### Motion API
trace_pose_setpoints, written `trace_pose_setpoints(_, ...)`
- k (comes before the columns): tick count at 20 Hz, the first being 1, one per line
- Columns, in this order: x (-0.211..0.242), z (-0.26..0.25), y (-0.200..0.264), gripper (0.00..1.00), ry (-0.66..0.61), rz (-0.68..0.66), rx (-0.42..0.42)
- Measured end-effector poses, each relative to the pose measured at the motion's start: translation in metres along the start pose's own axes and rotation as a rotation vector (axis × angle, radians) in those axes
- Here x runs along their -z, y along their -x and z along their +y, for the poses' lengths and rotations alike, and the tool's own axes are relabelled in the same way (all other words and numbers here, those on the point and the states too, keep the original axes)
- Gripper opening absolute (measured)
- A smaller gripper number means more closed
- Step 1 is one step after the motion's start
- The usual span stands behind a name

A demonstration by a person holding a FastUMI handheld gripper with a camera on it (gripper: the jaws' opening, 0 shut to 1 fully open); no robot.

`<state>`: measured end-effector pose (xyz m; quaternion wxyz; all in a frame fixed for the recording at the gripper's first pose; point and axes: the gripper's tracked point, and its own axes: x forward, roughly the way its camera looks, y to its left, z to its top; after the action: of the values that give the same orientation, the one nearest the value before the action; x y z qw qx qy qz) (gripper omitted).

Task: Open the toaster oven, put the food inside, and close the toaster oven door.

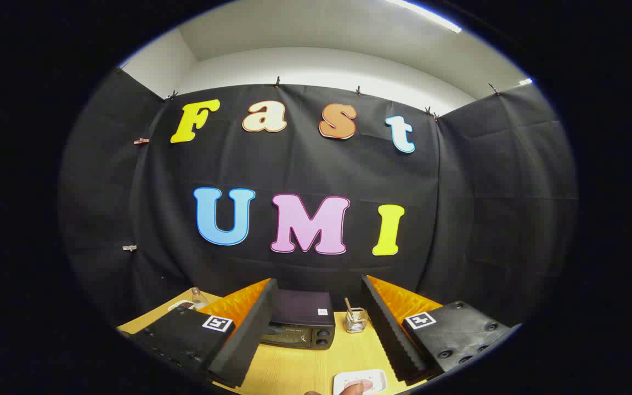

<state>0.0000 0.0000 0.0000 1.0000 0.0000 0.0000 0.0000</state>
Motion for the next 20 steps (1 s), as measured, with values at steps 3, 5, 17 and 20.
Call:
trace_pose_setpoints(3, 0.001, 0.000, -0.001, 0.98, 0.004, -0.003, 0.002)
trace_pose_setpoints(5, 0.001, 0.000, -0.001, 0.98, 0.000, -0.003, 0.001)
trace_pose_setpoints(17, 0.010, -0.004, -0.005, 0.98, -0.020, 0.009, 0.012)
trace_pose_setpoints(20, 0.011, -0.002, -0.006, 0.98, -0.047, 0.010, 0.021)
